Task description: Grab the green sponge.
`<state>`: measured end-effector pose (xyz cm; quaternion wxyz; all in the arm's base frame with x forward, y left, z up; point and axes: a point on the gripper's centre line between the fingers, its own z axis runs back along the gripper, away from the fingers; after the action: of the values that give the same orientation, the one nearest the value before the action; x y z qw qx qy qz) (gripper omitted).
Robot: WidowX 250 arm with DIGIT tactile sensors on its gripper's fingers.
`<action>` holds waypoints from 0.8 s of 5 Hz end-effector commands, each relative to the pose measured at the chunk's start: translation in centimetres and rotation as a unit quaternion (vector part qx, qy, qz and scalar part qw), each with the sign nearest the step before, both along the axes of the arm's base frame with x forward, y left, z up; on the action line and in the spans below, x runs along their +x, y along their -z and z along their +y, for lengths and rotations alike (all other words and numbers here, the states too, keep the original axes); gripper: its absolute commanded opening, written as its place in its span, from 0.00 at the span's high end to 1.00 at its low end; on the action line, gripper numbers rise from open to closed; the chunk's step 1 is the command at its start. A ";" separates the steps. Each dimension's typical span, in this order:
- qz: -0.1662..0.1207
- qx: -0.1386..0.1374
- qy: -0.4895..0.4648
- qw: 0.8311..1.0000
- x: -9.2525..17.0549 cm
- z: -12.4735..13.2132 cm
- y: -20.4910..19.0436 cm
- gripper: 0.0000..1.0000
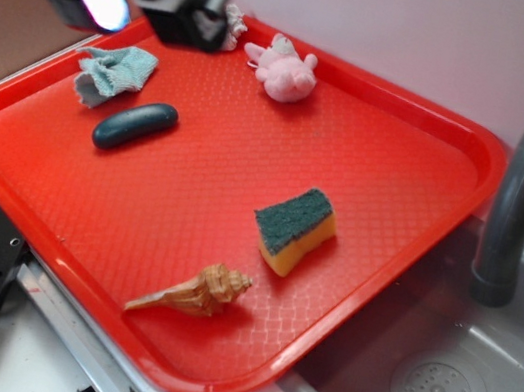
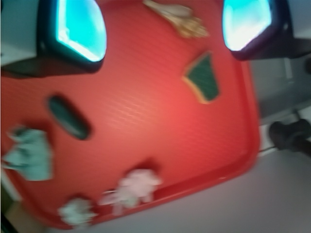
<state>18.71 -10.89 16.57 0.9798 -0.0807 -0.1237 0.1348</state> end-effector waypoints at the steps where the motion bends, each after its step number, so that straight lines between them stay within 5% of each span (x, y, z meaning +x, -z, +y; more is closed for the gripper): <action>1: 0.004 -0.040 0.078 0.996 3.3 -4.2 4.1 0.00; 4: 0.081 0.027 0.110 0.990 3.9 -6.6 11.2 0.00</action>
<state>21.86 -16.53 3.83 0.9988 -0.0362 -0.0142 0.0298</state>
